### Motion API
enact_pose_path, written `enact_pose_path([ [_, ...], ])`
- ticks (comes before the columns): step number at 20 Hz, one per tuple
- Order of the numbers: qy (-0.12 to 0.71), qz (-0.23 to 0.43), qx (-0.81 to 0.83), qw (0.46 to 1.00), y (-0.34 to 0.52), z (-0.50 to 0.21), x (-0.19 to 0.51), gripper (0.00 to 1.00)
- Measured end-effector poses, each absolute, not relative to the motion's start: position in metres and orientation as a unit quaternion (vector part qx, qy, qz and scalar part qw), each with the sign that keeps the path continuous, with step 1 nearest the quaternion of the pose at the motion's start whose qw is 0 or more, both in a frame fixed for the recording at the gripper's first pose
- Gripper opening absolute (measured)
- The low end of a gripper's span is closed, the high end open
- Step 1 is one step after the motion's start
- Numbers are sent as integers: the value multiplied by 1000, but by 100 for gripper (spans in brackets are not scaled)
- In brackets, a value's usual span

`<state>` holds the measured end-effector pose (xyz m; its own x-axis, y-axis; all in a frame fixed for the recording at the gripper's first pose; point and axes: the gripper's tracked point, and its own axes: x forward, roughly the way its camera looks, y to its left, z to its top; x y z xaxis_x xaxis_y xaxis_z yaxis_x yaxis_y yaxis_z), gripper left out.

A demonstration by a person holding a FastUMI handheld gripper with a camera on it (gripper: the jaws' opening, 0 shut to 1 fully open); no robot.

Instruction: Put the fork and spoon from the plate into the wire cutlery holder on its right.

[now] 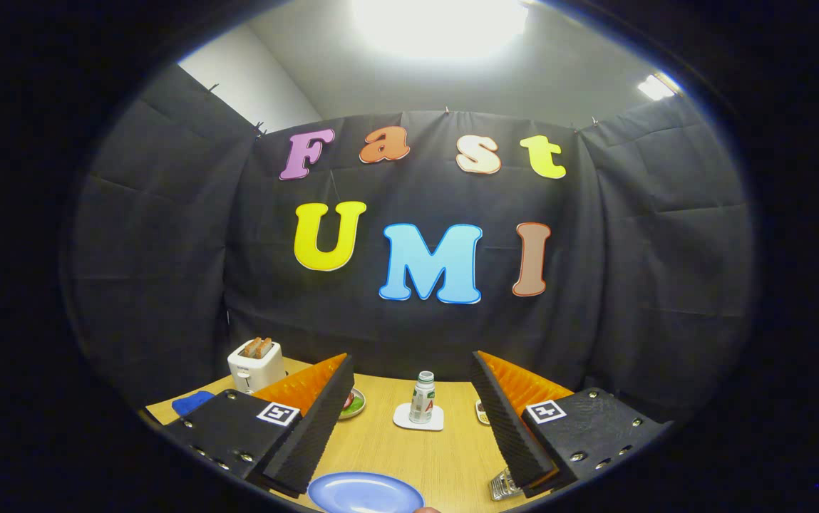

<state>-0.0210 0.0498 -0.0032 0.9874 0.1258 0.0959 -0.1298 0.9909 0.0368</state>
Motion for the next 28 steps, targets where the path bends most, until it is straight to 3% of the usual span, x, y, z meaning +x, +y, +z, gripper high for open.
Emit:
enact_pose_path([
  [4,-92,72,15,993,82,2,-26,99],
  [10,-51,71,-17,996,84,-19,-39,99],
  [28,-58,139,-22,988,154,-23,-37,99],
])
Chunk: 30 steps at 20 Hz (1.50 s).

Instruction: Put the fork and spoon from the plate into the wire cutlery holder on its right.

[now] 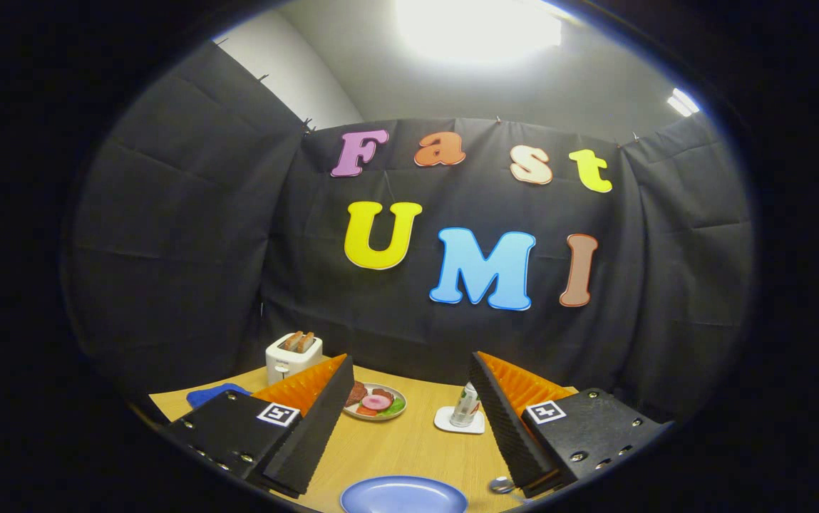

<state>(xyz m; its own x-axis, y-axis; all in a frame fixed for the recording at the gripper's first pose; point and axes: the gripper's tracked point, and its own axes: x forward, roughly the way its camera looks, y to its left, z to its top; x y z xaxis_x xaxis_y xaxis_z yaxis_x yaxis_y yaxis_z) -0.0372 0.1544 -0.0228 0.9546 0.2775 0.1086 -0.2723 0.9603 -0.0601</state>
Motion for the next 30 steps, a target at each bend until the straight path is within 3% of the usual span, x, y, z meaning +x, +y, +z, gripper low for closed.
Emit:
enact_pose_path([
  [10,-65,230,-4,971,222,-9,-78,99],
  [16,-77,233,7,970,225,-2,-80,99],
  [30,-77,159,-11,984,179,-17,-48,99],
])
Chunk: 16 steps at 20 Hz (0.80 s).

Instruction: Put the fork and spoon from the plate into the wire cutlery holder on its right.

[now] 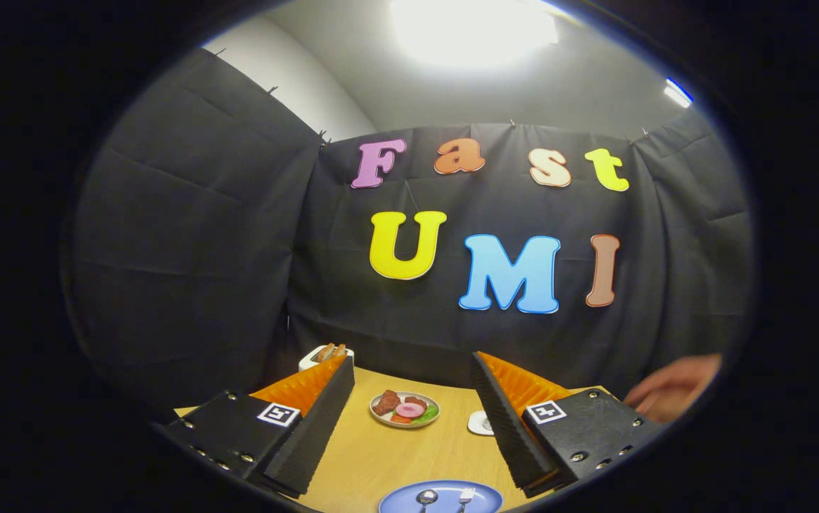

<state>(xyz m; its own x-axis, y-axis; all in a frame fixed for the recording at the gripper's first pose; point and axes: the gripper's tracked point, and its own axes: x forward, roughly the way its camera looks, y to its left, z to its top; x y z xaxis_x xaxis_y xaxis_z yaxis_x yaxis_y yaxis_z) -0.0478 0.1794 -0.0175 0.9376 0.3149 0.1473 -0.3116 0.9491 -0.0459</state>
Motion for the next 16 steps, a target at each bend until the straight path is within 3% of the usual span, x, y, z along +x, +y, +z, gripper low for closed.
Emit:
enact_pose_path([
  [6,-83,116,-30,989,152,-13,-31,99],
  [16,-73,99,-45,991,142,-22,-25,99],
])
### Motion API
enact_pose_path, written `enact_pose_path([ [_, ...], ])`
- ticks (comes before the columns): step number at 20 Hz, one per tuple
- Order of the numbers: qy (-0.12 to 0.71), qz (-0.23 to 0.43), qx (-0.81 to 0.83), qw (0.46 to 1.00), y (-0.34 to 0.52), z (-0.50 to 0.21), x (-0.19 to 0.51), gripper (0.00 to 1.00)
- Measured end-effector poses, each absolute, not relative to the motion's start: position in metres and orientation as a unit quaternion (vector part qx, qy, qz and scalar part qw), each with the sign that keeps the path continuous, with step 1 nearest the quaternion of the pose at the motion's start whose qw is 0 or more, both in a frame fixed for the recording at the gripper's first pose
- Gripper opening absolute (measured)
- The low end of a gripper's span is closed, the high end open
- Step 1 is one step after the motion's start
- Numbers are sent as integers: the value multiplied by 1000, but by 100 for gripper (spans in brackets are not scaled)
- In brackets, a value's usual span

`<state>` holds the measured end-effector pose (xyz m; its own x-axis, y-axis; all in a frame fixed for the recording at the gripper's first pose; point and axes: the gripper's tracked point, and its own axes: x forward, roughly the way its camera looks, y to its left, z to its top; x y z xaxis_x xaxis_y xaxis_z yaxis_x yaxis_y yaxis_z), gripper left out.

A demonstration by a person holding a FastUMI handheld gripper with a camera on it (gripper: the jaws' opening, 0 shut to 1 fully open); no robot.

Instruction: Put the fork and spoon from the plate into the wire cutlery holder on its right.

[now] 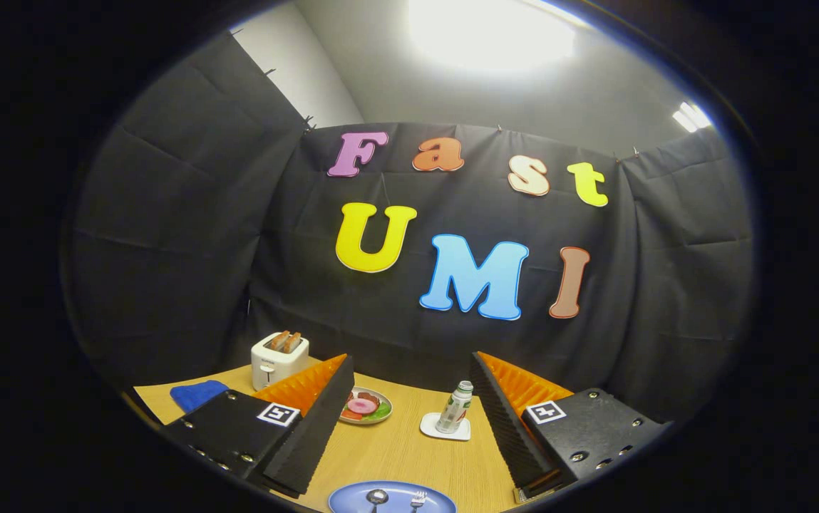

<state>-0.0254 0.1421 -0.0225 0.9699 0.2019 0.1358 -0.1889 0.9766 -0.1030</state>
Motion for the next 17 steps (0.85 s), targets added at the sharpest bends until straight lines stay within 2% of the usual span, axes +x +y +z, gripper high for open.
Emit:
enact_pose_path([
  [17,-76,64,-30,995,119,-13,-20,99],
])
